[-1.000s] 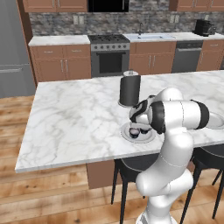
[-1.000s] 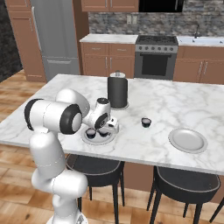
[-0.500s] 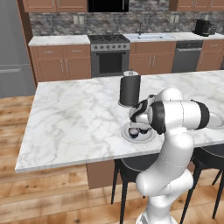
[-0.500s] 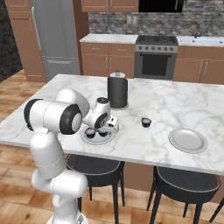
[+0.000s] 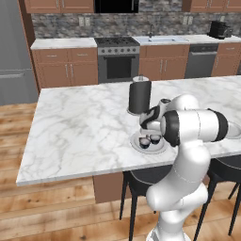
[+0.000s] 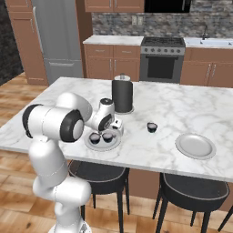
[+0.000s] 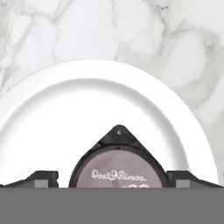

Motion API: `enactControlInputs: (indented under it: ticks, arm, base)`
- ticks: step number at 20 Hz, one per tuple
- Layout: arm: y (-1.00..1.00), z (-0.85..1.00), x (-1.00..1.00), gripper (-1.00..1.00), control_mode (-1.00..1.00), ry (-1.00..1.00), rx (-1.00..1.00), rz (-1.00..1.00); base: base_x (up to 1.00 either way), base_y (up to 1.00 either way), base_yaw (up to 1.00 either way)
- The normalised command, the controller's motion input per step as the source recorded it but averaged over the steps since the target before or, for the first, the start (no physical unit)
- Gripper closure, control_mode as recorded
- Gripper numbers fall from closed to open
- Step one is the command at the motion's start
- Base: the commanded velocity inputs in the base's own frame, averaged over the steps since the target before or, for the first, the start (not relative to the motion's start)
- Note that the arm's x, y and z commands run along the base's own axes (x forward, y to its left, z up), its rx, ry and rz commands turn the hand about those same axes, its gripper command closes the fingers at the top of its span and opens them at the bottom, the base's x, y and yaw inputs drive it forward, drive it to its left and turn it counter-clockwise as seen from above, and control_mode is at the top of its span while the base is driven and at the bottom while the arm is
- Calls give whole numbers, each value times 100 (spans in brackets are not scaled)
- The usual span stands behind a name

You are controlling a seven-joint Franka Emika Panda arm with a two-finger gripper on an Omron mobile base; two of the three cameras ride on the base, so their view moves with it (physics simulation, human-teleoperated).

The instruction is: Place two yogurt containers on each plate.

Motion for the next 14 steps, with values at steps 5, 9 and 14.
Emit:
enactControlInputs:
  ticks: [5,9,14]
  arm:
    - [0,29,3,-100,-100,0,0,0]
    - [-1,36,1,-100,-100,3,2,0]
    - [-8,54,-50,-100,-100,1,4,0]
  base:
    - [0,0,0]
    - [0,0,0]
    - [0,0,0]
